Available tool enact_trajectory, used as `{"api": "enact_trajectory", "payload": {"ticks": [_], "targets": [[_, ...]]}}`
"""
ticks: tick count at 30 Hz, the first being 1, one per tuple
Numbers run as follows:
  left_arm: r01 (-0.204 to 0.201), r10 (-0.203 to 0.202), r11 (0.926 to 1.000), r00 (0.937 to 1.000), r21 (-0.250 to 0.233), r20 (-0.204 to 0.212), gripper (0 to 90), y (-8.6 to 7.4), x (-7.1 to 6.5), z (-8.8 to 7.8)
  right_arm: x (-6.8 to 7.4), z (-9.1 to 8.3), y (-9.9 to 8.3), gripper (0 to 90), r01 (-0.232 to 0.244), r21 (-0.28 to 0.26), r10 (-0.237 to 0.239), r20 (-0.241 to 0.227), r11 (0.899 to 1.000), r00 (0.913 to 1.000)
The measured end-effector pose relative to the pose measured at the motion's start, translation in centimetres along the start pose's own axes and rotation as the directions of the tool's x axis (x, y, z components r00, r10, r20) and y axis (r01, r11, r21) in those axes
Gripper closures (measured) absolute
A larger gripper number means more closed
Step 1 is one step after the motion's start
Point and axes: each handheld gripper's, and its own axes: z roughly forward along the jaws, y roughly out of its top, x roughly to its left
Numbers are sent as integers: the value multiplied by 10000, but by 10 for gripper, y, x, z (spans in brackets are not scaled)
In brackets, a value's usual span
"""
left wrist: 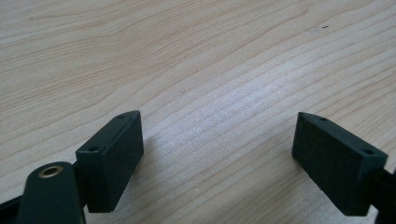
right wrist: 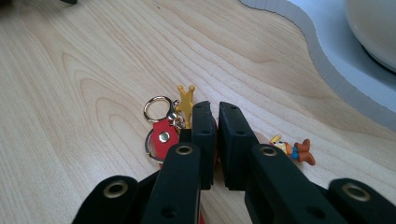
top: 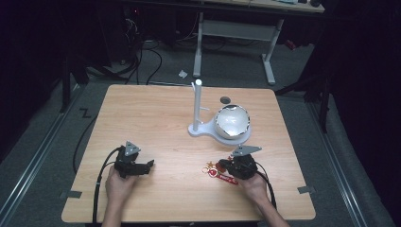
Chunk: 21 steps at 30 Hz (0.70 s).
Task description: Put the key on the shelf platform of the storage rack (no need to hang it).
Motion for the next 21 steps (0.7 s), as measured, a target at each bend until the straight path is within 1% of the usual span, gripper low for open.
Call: {"api": "enact_trajectory", "payload": {"ticks": [4,5,9,10,14,16,17,21], "targets": [[24,-24,10000,10000,-10,3,168,0,0,0,-1,-2,0,859,-2,-128,1,-84,9999,10000],[23,-23,10000,10000,-10,4,169,0,0,0,-1,-3,0,860,-64,-151,63,-91,9999,9999],[24,-24,10000,10000,-12,3,168,0,0,0,-2,-8,2,860,-20,-300,18,-50,9995,10000],[27,-27,10000,10000,-15,3,168,0,0,0,-2,-12,3,860,28,-429,-30,-41,9991,10000],[0,0,10000,10000,1,0,168,0,0,0,-1,-19,9,861,200,-576,-195,91,9981,9998],[25,-25,10000,10000,-11,3,169,0,0,0,-1,-21,9,861,219,-639,-214,80,9977,9997],[23,-23,10000,10000,-11,3,168,0,0,0,-2,-24,10,861,171,-697,-168,56,9974,9998],[24,-24,10000,10000,-14,3,168,0,0,0,-5,-33,14,861,288,-868,-272,195,9958,9994]]}}
